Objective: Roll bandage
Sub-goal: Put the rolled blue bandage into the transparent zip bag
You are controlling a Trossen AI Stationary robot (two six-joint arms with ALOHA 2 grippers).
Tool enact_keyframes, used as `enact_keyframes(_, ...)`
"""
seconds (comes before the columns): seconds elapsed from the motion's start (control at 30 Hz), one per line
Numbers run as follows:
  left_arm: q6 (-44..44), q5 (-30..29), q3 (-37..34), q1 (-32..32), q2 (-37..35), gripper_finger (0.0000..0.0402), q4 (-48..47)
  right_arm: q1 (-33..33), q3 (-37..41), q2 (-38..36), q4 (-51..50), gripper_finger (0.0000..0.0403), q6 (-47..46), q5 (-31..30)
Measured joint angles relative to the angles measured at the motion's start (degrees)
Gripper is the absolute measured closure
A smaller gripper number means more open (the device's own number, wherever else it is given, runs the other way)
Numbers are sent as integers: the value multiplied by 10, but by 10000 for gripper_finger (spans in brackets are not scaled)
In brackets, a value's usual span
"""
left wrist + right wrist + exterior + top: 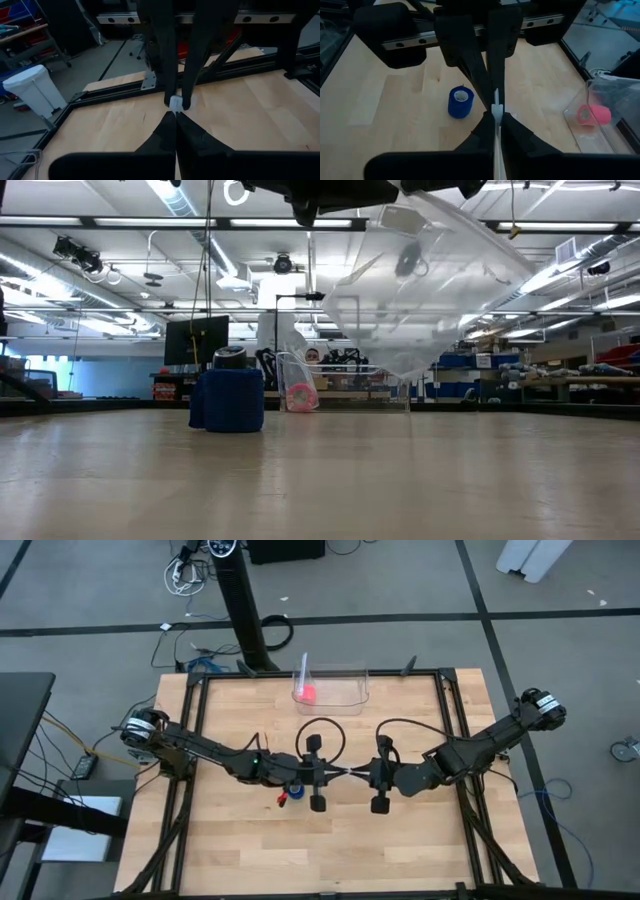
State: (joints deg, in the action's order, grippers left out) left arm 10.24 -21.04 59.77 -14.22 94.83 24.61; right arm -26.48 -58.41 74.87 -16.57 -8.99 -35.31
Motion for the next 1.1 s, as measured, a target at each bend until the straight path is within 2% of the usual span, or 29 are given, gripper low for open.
enact_keyframes(0.63, -2, -5, 0, 0, -5, 401, -10, -6, 0, 0, -7, 402, 2, -2)
enact_keyframes(0.7, -2, -21, 0, -1, -6, 401, -11, -8, 0, 0, -7, 401, 2, -12)
enact_keyframes(0.8, -8, -36, 0, 1, -21, 401, -36, -17, 0, -3, -9, 381, 2, -43)
enact_keyframes(0.97, -25, -38, 0, 3, -77, 401, -88, -40, 0, -34, -30, 318, -10, -79)
enact_keyframes(1.1, -30, -37, 0, 3, -133, 401, -122, -63, 0, -66, -59, 291, -24, -63)
